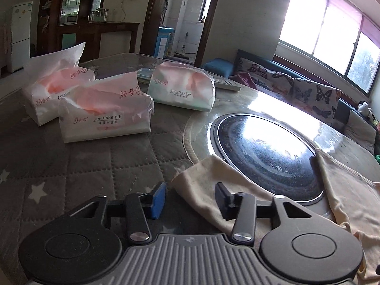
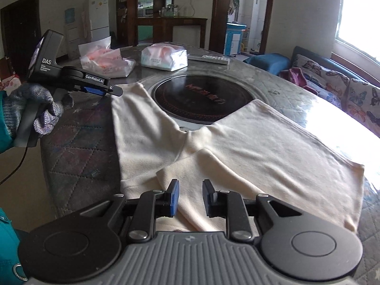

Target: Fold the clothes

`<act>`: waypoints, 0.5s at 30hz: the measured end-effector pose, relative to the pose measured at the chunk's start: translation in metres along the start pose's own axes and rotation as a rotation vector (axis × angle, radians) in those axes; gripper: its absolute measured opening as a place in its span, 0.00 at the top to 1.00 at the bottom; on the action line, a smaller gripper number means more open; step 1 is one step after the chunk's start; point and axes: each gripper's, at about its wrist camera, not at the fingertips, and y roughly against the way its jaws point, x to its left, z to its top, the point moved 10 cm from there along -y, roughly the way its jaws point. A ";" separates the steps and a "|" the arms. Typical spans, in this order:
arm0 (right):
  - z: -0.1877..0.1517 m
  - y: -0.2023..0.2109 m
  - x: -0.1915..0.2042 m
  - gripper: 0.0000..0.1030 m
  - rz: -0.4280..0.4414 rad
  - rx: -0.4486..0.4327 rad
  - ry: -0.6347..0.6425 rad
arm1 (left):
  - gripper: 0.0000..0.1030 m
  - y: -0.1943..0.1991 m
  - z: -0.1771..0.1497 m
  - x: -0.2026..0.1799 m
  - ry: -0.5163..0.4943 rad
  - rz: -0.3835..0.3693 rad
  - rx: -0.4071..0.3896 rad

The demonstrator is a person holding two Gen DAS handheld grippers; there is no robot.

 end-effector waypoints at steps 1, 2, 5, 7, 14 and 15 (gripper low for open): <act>0.000 0.002 -0.002 0.79 -0.006 -0.004 -0.008 | 0.71 -0.001 0.001 0.000 0.006 0.003 0.000; -0.001 0.005 -0.004 0.79 -0.011 -0.008 -0.015 | 0.74 -0.002 0.001 0.001 0.010 0.011 -0.001; -0.002 0.012 -0.011 0.79 -0.028 -0.020 -0.038 | 0.90 -0.003 0.002 0.006 0.031 0.025 -0.004; -0.004 0.017 -0.015 0.79 -0.039 -0.028 -0.054 | 0.95 0.000 0.006 0.005 0.066 -0.012 -0.009; -0.016 0.039 -0.041 0.79 -0.093 -0.075 -0.157 | 0.95 0.053 0.029 -0.070 -0.019 -0.238 -0.086; -0.020 0.043 -0.047 0.79 -0.103 -0.084 -0.180 | 0.95 0.061 0.030 -0.087 -0.038 -0.281 -0.090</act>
